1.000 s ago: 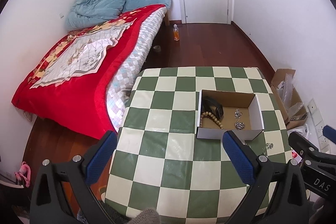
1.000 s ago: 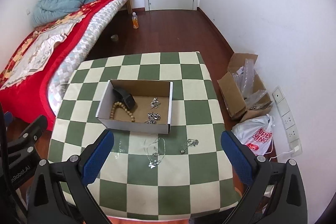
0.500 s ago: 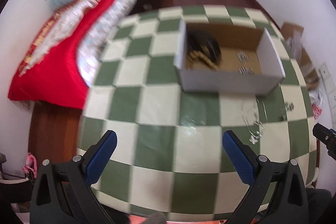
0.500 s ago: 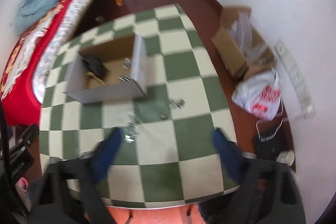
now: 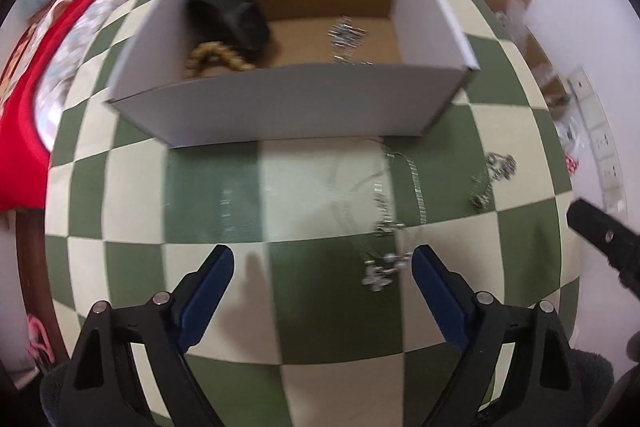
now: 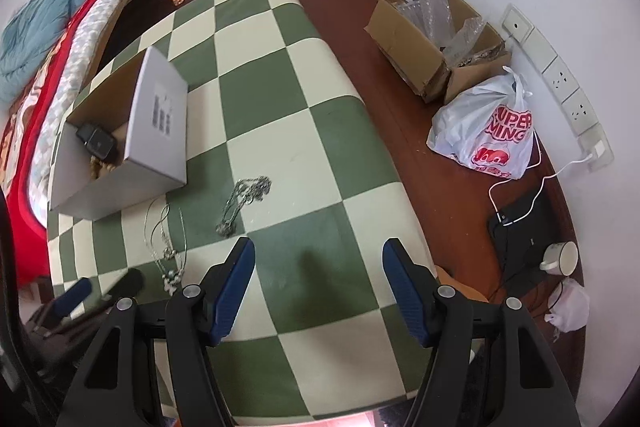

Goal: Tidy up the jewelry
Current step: 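Reach the right gripper to a silver chain necklace and grasp it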

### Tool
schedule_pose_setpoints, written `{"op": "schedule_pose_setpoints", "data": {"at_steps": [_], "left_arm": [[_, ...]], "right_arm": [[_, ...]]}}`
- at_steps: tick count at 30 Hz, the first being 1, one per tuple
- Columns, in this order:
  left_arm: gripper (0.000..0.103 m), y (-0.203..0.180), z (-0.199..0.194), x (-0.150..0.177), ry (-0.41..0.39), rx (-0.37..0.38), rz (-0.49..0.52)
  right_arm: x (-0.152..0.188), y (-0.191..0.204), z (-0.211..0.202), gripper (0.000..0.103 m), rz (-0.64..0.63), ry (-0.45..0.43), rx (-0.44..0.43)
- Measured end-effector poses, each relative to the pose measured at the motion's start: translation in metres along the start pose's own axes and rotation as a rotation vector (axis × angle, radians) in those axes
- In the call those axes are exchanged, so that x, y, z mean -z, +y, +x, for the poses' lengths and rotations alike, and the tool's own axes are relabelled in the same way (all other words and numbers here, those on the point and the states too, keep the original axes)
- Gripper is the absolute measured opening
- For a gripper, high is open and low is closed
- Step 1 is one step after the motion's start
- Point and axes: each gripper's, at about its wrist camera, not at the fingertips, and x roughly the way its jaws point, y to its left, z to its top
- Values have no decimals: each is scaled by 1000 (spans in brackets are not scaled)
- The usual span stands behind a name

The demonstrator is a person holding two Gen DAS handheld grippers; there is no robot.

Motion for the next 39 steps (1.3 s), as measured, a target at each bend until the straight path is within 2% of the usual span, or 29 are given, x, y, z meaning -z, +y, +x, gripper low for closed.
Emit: {"op": "schedule_pose_setpoints", "data": {"at_steps": [1, 2, 6, 8, 10, 13, 16, 24, 27, 28, 29, 30, 31, 32, 34, 36, 37, 38, 39], "left_arm": [[82, -3, 2, 0, 4, -4, 10], [70, -7, 5, 1, 12, -4, 19], [54, -12, 3, 5, -11, 29, 21], [24, -13, -1, 6, -29, 38, 29], [10, -13, -2, 6, -31, 39, 38], [8, -5, -3, 9, -33, 21, 29], [1, 14, -7, 10, -34, 21, -2], [0, 69, -14, 28, -20, -12, -80], [0, 82, -18, 34, -21, -14, -101], [0, 86, -19, 36, -23, -12, -107], [0, 89, -21, 37, -25, 3, -114], [1, 91, -23, 38, -22, 46, -125], [2, 90, -22, 36, -15, 66, -132], [4, 88, -22, 33, -8, 82, -142], [7, 86, -21, 33, 5, 134, -158], [21, 77, -21, 32, 8, 136, -145], [47, 74, -22, 31, 7, 139, -136], [77, 68, -22, 29, 2, 153, -128], [83, 61, -24, 28, -3, 166, -122]], "right_arm": [[-2, -1, 1, 68, 5, -2, -1], [-4, -2, 1, 68, 9, -2, -1], [-9, -4, 4, 68, 17, -6, 1], [-9, -5, 3, 68, 18, -8, -1], [-10, -6, 4, 68, 17, -8, -2], [-10, -7, 6, 68, 25, -4, -13], [-10, -5, 8, 68, 29, 3, -36], [-10, 38, 27, 68, -31, 27, -107], [-8, 58, 41, 67, -71, 48, -97], [-6, 65, 46, 57, -87, 51, -85], [-5, 70, 50, 54, -105, 56, -72], [-4, 78, 48, 40, -141, 20, -33], [-3, 82, 50, 26, -164, 22, -18], [-2, 86, 50, 16, -185, 11, 4], [1, 89, 51, 13, -202, 11, 2], [5, 88, 51, 13, -205, 14, 3], [8, 85, 51, 13, -202, 18, -2], [10, 81, 50, 13, -195, 23, -6], [12, 76, 48, 13, -187, 28, -8]]}}
